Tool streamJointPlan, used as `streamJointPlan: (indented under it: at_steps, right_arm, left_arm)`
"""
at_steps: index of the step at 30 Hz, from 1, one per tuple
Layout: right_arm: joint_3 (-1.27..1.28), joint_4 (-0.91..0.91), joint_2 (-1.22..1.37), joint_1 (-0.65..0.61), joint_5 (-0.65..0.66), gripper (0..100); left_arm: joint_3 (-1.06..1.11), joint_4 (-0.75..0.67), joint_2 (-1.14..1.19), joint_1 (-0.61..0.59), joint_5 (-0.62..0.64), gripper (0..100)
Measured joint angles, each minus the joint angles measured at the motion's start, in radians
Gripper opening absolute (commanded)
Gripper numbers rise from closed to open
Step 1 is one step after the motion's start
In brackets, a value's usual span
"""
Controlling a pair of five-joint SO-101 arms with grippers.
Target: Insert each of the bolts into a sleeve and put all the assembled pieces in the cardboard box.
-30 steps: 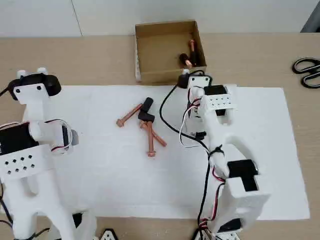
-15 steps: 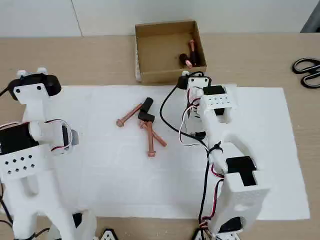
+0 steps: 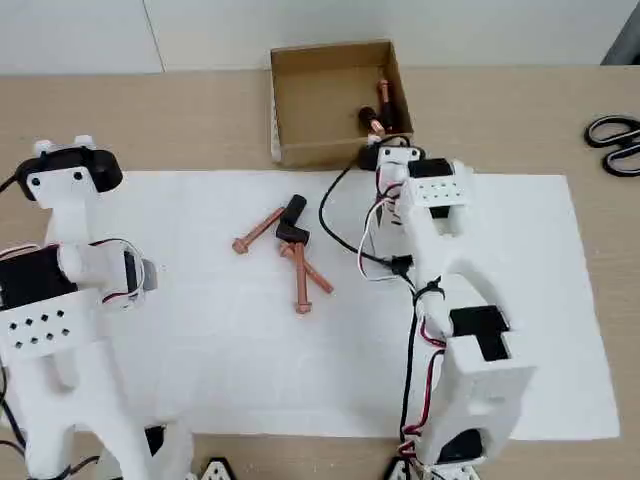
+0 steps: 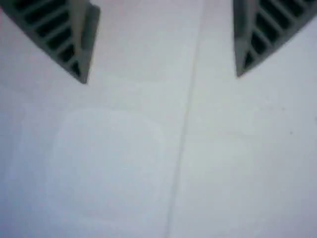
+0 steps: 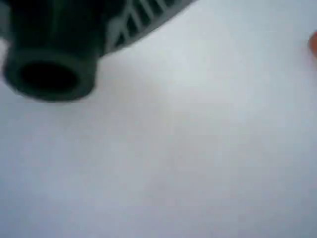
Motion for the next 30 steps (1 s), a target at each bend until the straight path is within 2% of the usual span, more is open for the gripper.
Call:
streamJointPlan:
  at_steps: [5,11,15,24,30]
  right_arm:
    - [-0.121,0.138,-0.094,0.002,0.028,0.4]
    - [-0.130,0.227,-0.218,-0.002,0.054,0.4]
    - [-0.130,0.252,-0.273,-0.002,0.054,0.4]
    - [-0.130,0.252,-0.292,0.034,0.054,0.4]
    - [-0.130,0.252,-0.292,0.101,0.054,0.4]
  left_arm:
    - [0.000,0.000,0.006,0.000,0.000,18]
    - [0.000,-0.012,0.014,0.040,0.005,18]
    - [-0.029,-0.014,0.110,0.164,0.023,18]
    - [-0.255,-0.003,0.516,0.407,0.052,18]
    - [-0.298,-0.005,0.605,0.598,0.049,18]
